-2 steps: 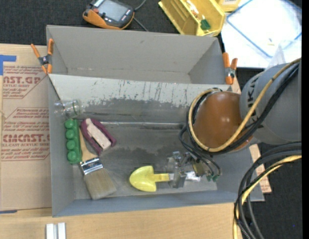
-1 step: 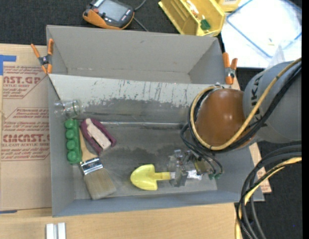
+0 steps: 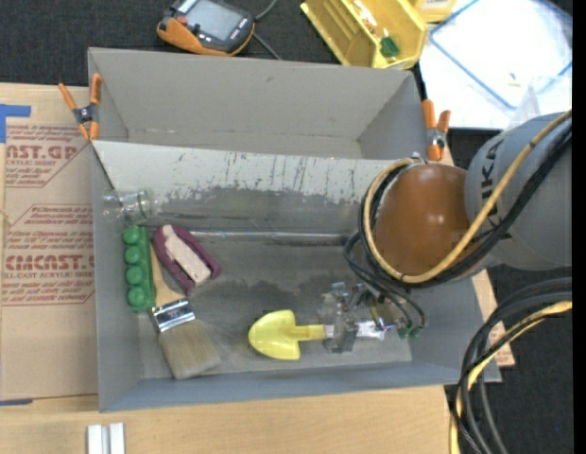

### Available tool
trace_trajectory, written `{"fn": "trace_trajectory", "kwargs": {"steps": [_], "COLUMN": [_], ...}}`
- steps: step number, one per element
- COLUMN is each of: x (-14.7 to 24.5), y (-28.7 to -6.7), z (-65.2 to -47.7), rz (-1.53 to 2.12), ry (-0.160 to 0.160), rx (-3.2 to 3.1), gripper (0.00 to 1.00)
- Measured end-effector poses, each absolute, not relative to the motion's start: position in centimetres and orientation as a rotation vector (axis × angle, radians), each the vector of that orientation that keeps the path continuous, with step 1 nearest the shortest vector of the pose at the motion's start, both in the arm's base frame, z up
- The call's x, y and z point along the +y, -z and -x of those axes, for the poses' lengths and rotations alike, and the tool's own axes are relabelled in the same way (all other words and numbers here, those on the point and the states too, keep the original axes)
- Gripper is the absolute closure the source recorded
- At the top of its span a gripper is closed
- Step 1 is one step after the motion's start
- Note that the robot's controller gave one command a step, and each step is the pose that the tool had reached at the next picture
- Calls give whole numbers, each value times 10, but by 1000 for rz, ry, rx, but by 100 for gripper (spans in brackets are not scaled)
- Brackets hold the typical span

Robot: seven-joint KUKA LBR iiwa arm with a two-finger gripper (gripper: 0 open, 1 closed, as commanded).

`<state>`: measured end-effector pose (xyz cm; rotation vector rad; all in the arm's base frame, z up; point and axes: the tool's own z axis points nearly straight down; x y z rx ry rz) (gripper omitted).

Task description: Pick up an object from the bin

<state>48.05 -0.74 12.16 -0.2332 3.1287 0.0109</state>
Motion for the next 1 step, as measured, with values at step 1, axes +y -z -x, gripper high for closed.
{"fn": "trace_trajectory", "kwargs": {"steps": [1], "x": [-7], "y": [-147], "z": [-480], "rz": [234], "ry": [-11], "rx": [3131], "gripper": [100]}}
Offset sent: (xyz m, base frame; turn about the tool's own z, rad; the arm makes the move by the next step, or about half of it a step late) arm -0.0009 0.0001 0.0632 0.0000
